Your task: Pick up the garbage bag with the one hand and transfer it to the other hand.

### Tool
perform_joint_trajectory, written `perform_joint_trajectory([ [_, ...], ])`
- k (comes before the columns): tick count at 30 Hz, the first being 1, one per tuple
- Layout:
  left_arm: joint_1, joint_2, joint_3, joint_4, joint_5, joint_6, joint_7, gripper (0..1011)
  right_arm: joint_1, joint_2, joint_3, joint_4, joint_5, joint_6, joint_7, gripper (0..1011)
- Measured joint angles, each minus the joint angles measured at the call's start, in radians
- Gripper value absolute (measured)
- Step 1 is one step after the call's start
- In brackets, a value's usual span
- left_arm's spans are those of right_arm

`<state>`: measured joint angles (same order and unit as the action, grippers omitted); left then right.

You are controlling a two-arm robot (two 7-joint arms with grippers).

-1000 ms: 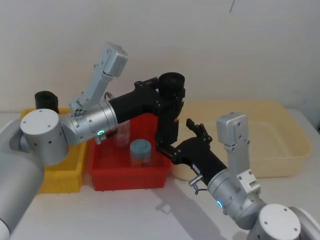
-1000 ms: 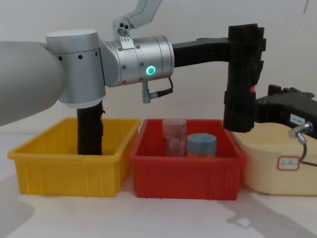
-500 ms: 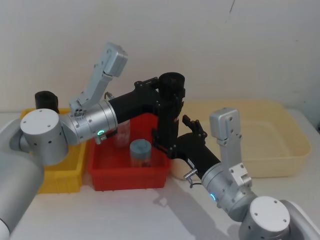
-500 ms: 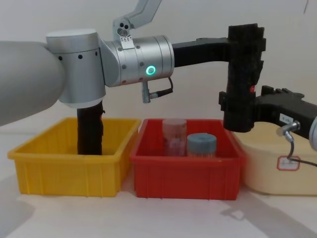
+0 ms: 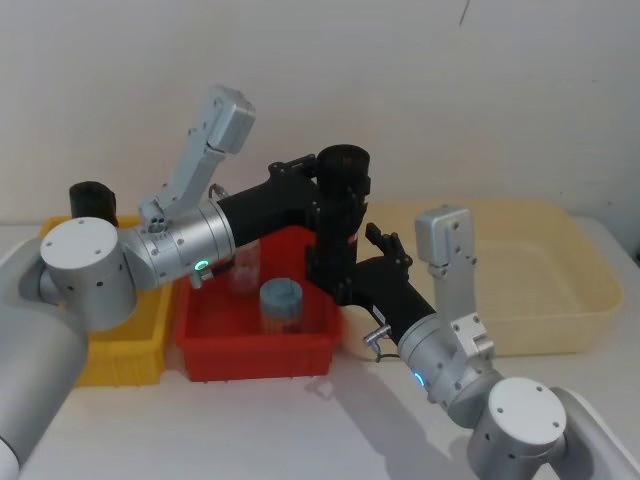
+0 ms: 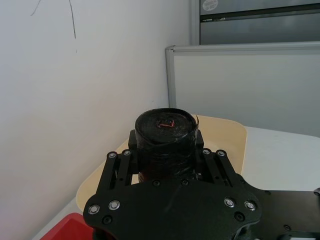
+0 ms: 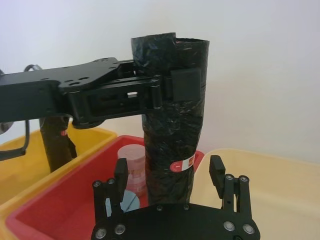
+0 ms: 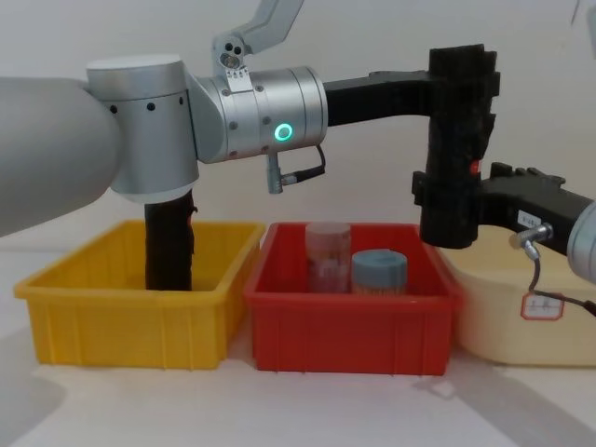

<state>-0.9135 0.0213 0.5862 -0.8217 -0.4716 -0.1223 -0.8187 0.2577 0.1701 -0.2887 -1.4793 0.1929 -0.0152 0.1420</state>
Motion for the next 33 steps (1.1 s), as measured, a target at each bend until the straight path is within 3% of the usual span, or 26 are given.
perform_joint_trajectory([
  [22,0.0,0.0,0.0,0.0,0.0,0.0,0.0,557,0.063,-0.054,0.021,0.089,-0.007,0.014,-0.011,1000],
  [33,0.0,0.0,0.0,0.0,0.0,0.0,0.0,557,0.078,-0.067,0.027,0.099,-0.021,0.043,-0.02,752],
])
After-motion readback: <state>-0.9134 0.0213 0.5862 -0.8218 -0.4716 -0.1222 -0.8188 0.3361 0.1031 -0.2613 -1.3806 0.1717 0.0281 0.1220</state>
